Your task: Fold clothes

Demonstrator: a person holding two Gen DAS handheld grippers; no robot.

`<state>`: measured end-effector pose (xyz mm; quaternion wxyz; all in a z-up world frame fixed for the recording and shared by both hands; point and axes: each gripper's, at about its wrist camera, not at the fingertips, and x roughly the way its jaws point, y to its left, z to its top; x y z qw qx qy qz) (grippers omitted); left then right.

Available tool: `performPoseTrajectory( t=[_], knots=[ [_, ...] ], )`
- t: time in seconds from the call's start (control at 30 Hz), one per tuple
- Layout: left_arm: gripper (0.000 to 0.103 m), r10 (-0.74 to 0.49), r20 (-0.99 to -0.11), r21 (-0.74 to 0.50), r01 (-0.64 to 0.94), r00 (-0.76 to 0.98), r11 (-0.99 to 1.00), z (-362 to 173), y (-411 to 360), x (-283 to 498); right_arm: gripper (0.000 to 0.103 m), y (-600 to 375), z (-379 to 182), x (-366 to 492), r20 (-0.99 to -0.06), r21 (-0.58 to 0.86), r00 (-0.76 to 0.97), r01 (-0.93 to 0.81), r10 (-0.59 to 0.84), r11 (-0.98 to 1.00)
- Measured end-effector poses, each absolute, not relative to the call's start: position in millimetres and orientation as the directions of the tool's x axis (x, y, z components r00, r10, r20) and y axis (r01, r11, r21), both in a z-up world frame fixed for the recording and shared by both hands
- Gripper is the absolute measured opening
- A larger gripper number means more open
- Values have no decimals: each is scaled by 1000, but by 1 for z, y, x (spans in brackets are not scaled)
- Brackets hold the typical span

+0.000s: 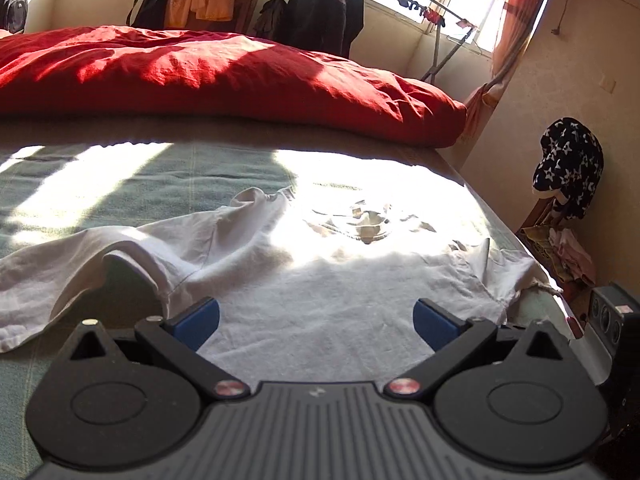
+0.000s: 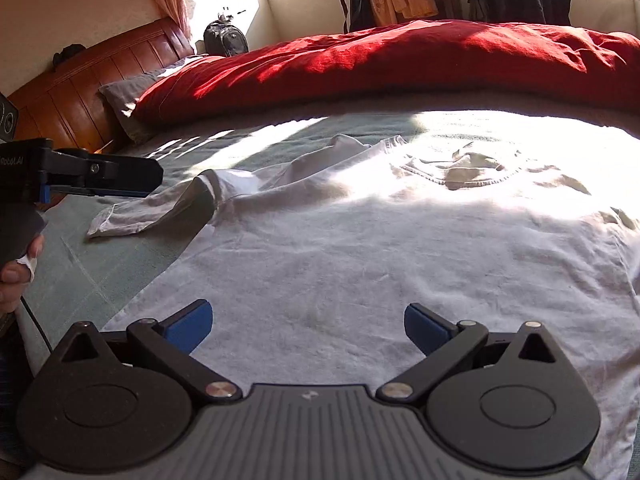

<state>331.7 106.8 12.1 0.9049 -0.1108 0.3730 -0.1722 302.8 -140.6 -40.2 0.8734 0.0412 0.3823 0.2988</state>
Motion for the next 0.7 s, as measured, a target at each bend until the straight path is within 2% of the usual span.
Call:
performPoseTrajectory(
  t=[0.17, 0.37, 0.47, 0.6, 0.7],
  knots=[
    [101, -465, -655, -453, 183, 596, 872, -16, 93, 420, 103, -144, -70, 330, -676, 344, 461, -493, 575, 799],
    [100, -614, -622, -574, 250, 485, 780, -35, 31, 485, 103, -172, -77, 340, -607, 460, 450, -474, 655, 751],
    [100, -679, -617, -611, 302, 398, 732, -45, -15, 509, 103, -186, -69, 338, -618, 411, 497, -456, 609, 789],
    [101, -623, -697, -531, 328, 356, 781, -68, -66, 537, 103, -209, -61, 337, -635, 356, 563, -395, 529, 847],
    [100, -617, -695, -560, 260, 368, 787, -88, -72, 561, 103, -226, -59, 338, -627, 367, 586, -359, 514, 858]
  ],
)
